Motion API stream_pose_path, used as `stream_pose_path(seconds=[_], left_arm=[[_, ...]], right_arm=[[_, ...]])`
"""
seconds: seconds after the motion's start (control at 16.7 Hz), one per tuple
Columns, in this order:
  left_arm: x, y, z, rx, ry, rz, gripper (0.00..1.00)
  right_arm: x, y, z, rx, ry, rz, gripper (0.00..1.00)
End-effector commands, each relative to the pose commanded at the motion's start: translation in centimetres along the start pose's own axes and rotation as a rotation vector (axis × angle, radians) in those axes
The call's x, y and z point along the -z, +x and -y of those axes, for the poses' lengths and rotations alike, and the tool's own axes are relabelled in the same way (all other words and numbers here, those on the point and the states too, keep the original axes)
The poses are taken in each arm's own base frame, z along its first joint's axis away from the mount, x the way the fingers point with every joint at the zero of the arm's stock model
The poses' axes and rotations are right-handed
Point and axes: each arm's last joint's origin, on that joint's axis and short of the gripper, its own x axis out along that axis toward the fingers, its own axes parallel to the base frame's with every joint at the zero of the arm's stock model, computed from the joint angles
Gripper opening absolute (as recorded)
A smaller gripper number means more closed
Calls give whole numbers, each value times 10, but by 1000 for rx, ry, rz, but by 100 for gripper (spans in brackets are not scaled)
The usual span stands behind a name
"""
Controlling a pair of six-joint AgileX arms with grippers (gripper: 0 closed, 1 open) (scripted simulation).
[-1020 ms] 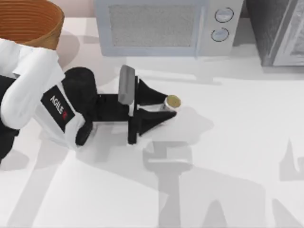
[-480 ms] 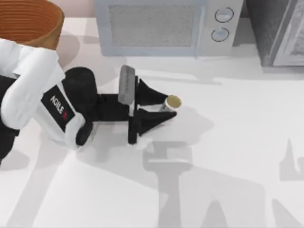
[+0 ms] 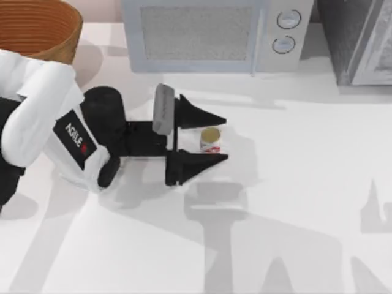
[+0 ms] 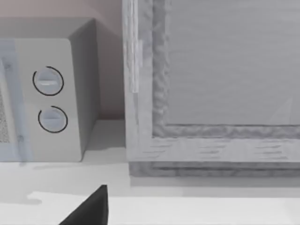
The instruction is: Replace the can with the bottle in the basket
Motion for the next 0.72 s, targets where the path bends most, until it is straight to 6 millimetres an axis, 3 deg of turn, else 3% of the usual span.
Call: stream_pose_path(seconds=[0.54, 0.72], left_arm=[[0, -1, -1, -4, 0, 0, 100], [-11, -13, 0, -75, -49, -13, 100]], right_arm=[[0, 0, 0, 0, 0, 0, 100], [0, 0, 0, 0, 0, 0, 100]])
